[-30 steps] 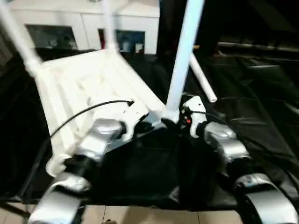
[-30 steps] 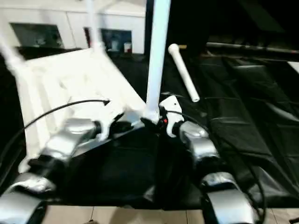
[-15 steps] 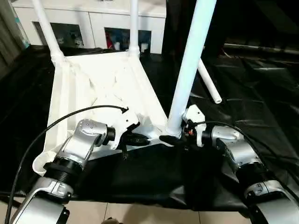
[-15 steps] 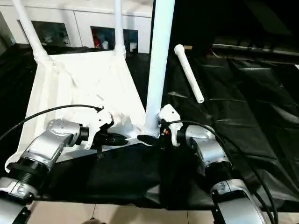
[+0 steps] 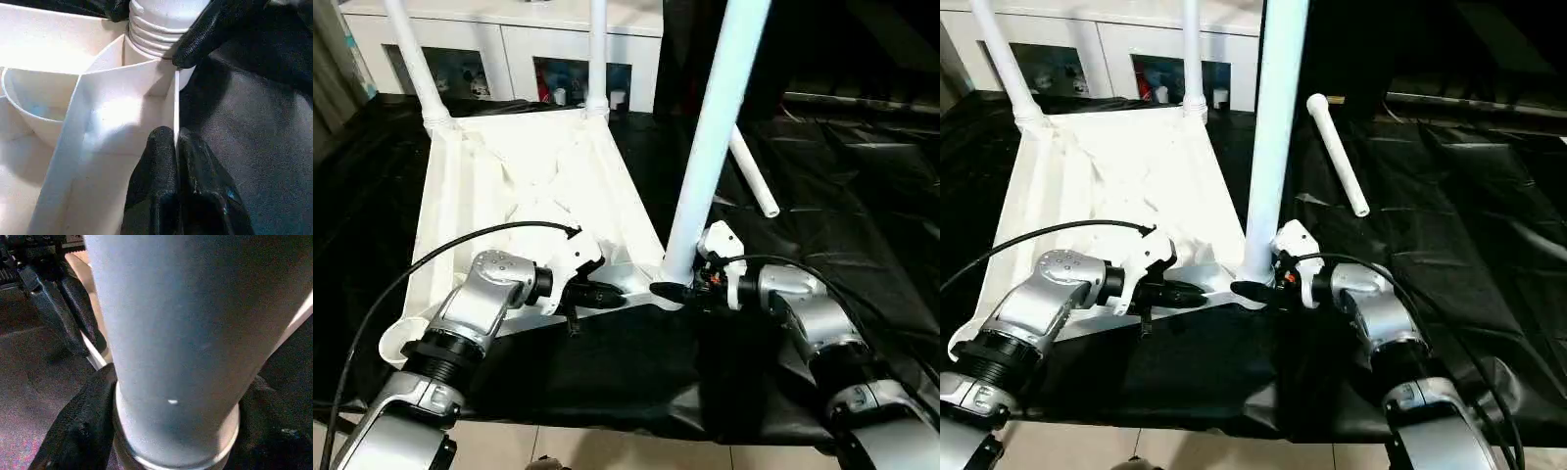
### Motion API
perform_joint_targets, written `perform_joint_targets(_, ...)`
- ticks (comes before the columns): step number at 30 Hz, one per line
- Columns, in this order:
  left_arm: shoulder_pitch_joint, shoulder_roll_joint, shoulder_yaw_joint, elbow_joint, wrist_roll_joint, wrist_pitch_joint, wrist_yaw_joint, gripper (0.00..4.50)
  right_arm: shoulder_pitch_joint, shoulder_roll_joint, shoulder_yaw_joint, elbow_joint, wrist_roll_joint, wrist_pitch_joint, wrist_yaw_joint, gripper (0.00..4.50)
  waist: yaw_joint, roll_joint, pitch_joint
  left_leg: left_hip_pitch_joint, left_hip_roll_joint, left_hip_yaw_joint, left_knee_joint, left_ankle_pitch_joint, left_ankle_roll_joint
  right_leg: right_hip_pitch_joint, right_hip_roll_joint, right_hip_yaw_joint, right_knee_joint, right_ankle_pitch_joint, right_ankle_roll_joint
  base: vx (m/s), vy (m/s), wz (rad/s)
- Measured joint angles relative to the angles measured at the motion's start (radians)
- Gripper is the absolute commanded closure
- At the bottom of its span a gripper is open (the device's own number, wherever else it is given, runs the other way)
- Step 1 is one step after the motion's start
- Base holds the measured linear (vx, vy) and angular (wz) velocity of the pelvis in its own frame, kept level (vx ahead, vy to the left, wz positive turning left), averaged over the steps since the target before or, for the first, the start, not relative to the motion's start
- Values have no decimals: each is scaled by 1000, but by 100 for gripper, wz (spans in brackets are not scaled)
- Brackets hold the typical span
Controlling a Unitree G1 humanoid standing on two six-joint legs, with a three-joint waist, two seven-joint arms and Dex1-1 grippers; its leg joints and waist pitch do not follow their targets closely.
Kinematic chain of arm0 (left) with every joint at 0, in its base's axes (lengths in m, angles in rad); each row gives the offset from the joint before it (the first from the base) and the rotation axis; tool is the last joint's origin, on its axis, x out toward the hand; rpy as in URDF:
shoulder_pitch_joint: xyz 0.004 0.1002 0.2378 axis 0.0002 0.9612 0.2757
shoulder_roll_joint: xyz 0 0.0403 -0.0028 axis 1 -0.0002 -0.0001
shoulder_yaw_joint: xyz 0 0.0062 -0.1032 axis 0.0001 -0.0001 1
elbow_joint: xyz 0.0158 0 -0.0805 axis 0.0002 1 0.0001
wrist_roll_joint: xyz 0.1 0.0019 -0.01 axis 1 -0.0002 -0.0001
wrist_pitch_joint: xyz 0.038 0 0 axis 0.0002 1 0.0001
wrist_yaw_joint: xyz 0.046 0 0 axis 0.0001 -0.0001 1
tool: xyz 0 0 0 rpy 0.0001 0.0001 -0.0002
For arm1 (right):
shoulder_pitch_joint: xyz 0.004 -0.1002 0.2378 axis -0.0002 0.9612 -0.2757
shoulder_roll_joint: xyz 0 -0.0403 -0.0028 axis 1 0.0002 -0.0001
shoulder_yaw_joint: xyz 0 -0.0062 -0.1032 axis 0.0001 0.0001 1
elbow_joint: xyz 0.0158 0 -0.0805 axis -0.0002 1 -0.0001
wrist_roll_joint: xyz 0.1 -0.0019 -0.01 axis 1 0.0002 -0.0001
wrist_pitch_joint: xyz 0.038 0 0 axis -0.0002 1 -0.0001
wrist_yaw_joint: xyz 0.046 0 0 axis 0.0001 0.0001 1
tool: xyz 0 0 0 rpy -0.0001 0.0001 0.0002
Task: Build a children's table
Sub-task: Rotate leg to tighten
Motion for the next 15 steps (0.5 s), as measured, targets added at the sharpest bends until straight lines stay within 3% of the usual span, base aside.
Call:
perform_joint_targets(3,-3,-23,8,10,11,1,54,450,1,21,-17,15,-2,5,-60,176,1,0,-1,2,0,0,1,0,0,2,0,0,1,0,0,0,0,0)
perform_joint_targets(10,-57,-148,26,115,57,18,293,450,-50,130,-103,142,-17,33,-420,177,-14,-1,-1,21,0,-1,0,-1,-8,20,0,1,-1,-2,6,0,0,0)
perform_joint_targets(15,-110,-262,43,174,72,77,474,450,-123,198,-186,229,2,64,-689,177,-16,-1,-1,18,-1,-1,-1,-1,-8,20,0,1,-10,5,5,0,0,0)
